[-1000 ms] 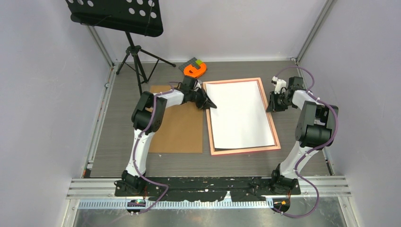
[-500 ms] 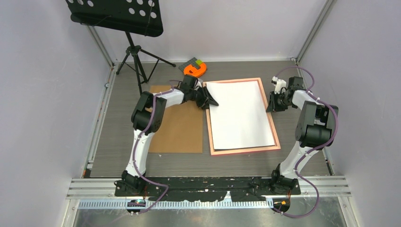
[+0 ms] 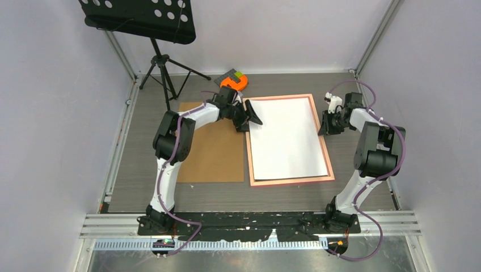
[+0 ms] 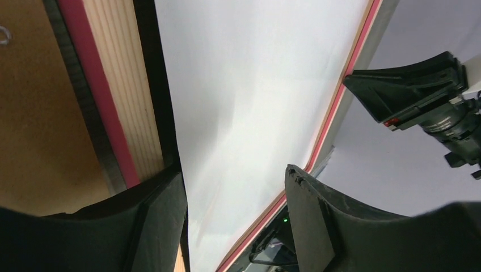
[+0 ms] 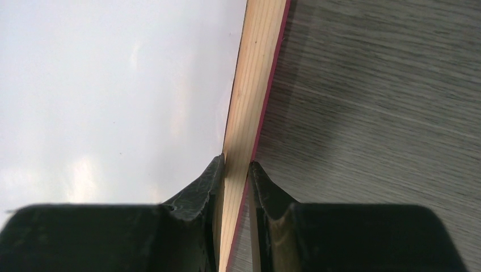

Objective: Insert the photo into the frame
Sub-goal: Adjust the photo frame at the center of the board, then turn over the photo frame item at the center of the board.

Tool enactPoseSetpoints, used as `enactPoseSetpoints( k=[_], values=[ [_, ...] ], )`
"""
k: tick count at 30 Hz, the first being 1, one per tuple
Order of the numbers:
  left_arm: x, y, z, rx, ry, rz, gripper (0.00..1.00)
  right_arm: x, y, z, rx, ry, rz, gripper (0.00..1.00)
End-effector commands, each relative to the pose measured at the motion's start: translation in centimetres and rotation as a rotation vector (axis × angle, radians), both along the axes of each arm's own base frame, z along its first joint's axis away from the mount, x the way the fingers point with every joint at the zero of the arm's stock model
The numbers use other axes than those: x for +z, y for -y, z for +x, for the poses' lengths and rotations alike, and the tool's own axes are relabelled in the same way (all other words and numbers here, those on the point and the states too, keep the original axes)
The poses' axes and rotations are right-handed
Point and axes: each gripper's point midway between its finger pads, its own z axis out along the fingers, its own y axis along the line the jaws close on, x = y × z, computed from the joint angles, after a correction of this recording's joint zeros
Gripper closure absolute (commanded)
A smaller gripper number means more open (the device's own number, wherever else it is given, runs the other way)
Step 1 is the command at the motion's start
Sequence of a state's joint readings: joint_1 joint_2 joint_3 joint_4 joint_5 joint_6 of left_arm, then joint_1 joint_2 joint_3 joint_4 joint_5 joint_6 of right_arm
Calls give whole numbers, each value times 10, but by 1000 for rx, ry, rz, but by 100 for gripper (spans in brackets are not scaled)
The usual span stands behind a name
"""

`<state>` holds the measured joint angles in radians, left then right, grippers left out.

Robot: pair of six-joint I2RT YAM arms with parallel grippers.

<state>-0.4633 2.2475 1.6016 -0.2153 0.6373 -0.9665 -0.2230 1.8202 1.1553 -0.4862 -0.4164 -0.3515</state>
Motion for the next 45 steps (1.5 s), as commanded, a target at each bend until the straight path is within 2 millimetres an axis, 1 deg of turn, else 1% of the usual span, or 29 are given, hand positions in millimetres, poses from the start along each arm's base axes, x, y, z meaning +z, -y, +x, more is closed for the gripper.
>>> enactPoseSetpoints(
  k=[1, 6, 12, 16, 20, 21, 24, 26, 29, 32, 35, 38, 41, 42, 44, 45],
  values=[
    [12, -21, -6, -21, 60, 150, 35, 8, -11, -12, 30, -11, 23, 94],
    [20, -31, -12, -42, 101, 201, 32, 9, -10, -11, 26, -7, 15, 94],
    [37, -46, -15, -78, 187, 266, 30, 6, -5, -9, -1, -6, 0, 94],
    [38, -62, -18, -117, 244, 336, 30, 6, 3, -8, -44, -9, -11, 94],
    [40, -78, -24, -154, 275, 362, 30, 5, 11, -10, -89, -15, -27, 94],
    [41, -84, -25, -162, 285, 371, 30, 7, 13, -10, -102, -7, -32, 94],
    [46, -104, -29, -183, 337, 412, 28, 7, 21, -12, -131, -8, -60, 94],
    [49, -123, -33, -216, 393, 470, 25, 9, 28, -14, -159, -7, -73, 94],
    [51, -151, -43, -259, 437, 562, 19, 9, 42, -16, -209, -11, -85, 94],
    [51, -176, -56, -300, 453, 624, 18, 9, 58, -18, -280, -13, -81, 94],
    [52, -201, -65, -309, 465, 677, 18, 8, 69, -20, -337, -15, -81, 94],
    [55, -224, -69, -292, 477, 719, 18, 8, 81, -20, -399, -8, -90, 94],
    [56, -245, -72, -280, 468, 750, 17, 8, 85, -21, -428, -5, -92, 94],
    [55, -255, -72, -273, 456, 759, 17, 8, 85, -22, -428, -7, -89, 92],
    [53, -269, -74, -264, 431, 757, 17, 11, 84, -21, -425, -1, -85, 85],
    [50, -276, -76, -260, 411, 758, 16, 16, 84, -21, -422, 12, -85, 75]
  ],
)
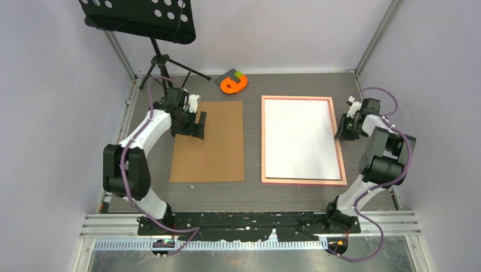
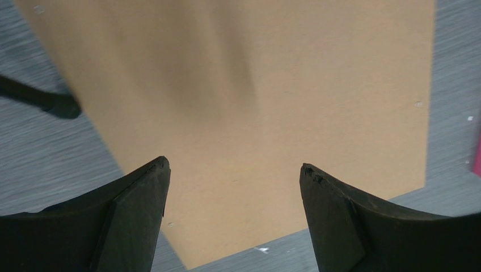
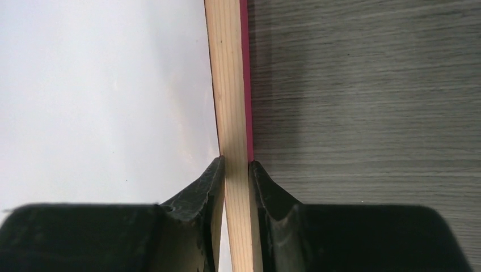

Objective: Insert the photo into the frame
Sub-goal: Turn over the photo frame item at the center of the board.

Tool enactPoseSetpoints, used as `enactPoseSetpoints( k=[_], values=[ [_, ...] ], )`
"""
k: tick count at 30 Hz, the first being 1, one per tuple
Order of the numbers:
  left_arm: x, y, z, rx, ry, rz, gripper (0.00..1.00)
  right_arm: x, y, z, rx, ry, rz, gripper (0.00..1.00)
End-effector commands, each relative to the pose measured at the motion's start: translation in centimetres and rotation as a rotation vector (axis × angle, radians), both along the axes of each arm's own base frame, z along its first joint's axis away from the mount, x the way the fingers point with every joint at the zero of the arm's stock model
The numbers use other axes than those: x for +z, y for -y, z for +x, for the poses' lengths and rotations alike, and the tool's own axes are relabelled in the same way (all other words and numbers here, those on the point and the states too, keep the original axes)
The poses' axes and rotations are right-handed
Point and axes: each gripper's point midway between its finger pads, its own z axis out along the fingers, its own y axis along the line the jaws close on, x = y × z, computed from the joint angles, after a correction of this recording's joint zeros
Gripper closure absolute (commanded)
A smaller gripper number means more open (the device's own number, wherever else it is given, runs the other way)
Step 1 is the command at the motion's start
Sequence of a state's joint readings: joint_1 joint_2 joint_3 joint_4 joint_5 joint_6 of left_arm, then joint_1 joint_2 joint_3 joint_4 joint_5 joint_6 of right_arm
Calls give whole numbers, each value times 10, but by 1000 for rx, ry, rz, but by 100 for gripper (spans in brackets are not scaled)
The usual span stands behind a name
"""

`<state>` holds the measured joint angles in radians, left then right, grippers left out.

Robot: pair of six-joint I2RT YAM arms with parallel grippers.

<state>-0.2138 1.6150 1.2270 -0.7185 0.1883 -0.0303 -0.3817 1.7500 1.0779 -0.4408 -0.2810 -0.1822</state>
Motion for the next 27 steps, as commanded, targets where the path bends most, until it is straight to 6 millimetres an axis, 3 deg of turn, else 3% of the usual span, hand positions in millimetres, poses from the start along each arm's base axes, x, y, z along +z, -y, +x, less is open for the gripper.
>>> enactPoseSetpoints(
  k=[1, 6, 9, 13, 17, 18, 19, 20, 23, 27],
  values=[
    [3, -37, -6, 8, -12, 40, 16, 19, 12, 4, -57, 49, -50, 70],
    [-9, -69, -13, 59, -91, 41, 13, 57, 3, 11, -16, 162, -48, 30],
    [-15, -87, -17, 102, -133, 25, 13, 79, -15, 15, 28, 214, -10, 20],
    [-28, -96, -24, 129, -201, 1, 13, 107, -58, 20, 126, 282, 18, 14],
    [-40, -95, -28, 149, -273, -41, 17, 126, -142, 23, 322, 338, 71, 14],
    [-43, -94, -29, 155, -294, -60, 18, 131, -154, 25, 348, 362, 85, 14],
    [-46, -92, -30, 161, -313, -79, 19, 134, -185, 23, 409, 369, 113, 14],
    [-48, -91, -30, 167, -330, -98, 19, 139, -199, 26, 435, 397, 125, 14],
    [-56, -88, -28, 184, -362, -127, 20, 143, -258, 27, 529, 415, 195, 13],
    [-60, -87, -22, 205, -369, -147, 20, 132, -320, 26, 638, 366, 249, 13]
  ],
)
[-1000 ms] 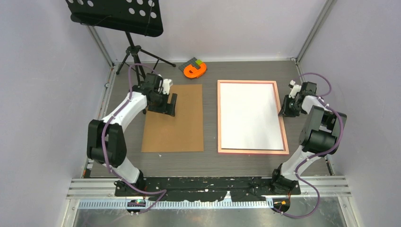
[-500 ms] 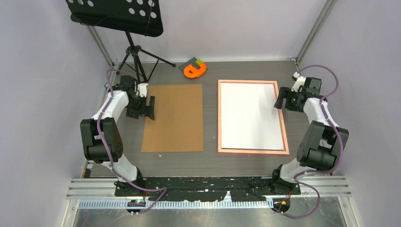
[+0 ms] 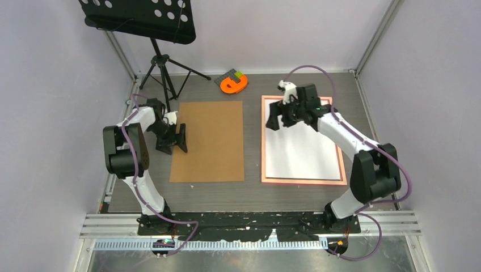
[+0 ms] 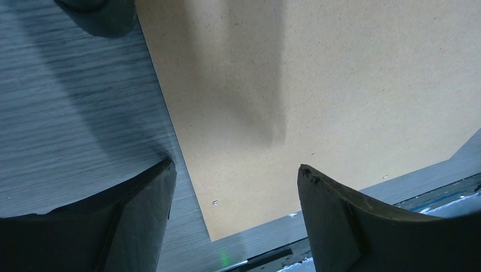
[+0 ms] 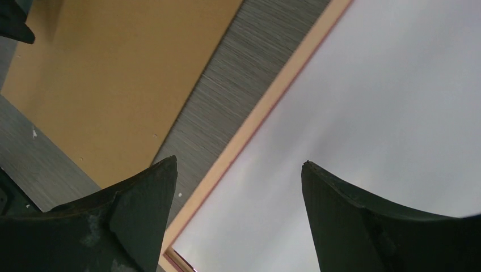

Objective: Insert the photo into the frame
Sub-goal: Turn over the photo frame item at the center of the board.

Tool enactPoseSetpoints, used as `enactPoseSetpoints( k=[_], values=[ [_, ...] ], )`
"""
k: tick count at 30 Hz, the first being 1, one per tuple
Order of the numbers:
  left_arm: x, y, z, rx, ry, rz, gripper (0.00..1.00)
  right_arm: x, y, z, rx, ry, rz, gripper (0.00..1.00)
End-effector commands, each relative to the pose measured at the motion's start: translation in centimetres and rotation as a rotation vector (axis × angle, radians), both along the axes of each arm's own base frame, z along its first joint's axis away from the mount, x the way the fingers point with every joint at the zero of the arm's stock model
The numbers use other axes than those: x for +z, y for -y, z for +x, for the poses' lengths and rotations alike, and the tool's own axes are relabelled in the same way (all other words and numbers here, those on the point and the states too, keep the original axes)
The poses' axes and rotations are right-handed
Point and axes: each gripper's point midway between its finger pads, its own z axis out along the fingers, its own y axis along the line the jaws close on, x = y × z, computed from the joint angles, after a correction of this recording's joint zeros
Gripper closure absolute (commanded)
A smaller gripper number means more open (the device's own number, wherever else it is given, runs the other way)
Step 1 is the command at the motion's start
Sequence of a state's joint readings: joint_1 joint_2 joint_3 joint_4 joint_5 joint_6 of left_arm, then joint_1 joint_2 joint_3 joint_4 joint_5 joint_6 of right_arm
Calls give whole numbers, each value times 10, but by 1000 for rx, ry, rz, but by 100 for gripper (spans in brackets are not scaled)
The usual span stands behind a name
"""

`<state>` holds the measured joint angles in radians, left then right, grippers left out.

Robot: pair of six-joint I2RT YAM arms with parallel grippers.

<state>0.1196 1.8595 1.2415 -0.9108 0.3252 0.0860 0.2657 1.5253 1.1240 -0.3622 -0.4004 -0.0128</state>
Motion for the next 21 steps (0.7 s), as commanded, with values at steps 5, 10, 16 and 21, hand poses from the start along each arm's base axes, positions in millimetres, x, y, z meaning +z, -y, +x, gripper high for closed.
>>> enactPoseSetpoints(
  k=[5, 10, 16, 21],
  values=[
    [11, 7, 19, 57, 23, -68, 21, -11, -110, 13, 161, -30, 92, 13],
    [11, 11, 18, 78, 4, -90, 23, -43, -137, 16, 161, -116, 123, 14],
    [10, 16, 15, 115, 6, -110, 25, -71, -151, 12, 154, -219, 158, 15],
    [10, 20, 12, 132, -13, -134, 26, -86, -152, 8, 146, -268, 154, 15]
  ],
)
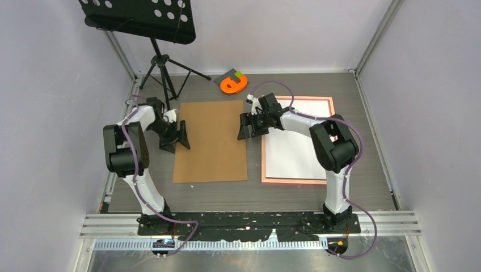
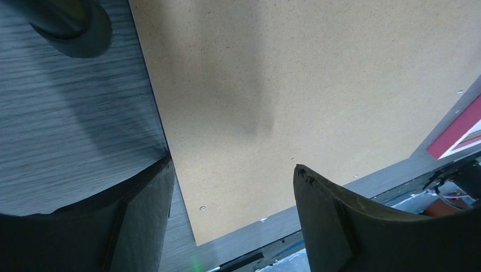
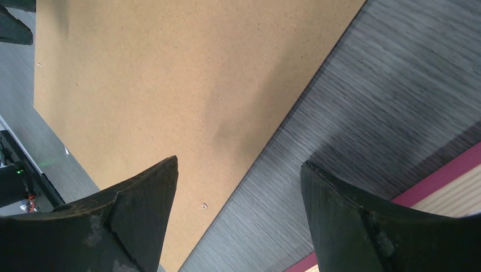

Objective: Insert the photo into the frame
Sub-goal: Turn over the photo frame item at the center of the board.

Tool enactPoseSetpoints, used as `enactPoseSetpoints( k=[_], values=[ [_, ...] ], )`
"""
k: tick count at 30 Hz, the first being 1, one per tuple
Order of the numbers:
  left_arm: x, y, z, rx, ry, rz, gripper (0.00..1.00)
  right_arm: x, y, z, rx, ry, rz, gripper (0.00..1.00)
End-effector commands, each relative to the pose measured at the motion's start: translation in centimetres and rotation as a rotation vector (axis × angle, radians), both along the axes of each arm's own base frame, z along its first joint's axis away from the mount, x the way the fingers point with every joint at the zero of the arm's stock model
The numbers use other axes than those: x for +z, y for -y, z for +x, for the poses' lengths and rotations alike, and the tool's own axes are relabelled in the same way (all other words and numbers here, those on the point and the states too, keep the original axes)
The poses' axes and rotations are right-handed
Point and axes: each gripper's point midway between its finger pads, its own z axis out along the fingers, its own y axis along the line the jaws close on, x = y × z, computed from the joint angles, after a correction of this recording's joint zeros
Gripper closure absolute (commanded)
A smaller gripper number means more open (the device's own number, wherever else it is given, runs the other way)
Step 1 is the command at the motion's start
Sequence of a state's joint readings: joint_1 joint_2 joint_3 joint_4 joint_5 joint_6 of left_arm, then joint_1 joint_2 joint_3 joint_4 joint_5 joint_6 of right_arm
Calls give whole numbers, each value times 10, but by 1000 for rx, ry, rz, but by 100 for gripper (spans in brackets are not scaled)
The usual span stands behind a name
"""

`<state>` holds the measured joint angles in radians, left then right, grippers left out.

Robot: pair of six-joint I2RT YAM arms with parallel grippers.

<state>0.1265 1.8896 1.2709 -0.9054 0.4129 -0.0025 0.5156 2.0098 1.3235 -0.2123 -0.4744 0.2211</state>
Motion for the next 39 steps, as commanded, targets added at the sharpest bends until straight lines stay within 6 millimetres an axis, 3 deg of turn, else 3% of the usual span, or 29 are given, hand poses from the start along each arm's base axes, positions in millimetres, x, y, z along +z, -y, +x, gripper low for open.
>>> enactPoseSetpoints(
  k=[1, 13, 17, 21, 31, 39],
  values=[
    [5, 7, 1, 50, -6, -51, 26, 13, -14, 8, -9, 6, 61, 15],
    [3, 21, -12, 63, -7, -119, 28, -10, -15, -9, -16, -106, 75, 17],
    [6, 30, -12, 41, 3, -146, 28, -2, -22, -15, 12, -132, 133, 20],
    [11, 39, -13, 14, 32, -165, 28, 32, -32, -20, 58, -115, 233, 23],
    [16, 58, -12, -47, 62, -188, 28, 146, -43, -41, 182, 28, 470, 34],
    [23, 82, -14, -100, 61, -310, 28, 200, -42, -64, 281, 101, 578, 37]
  ],
)
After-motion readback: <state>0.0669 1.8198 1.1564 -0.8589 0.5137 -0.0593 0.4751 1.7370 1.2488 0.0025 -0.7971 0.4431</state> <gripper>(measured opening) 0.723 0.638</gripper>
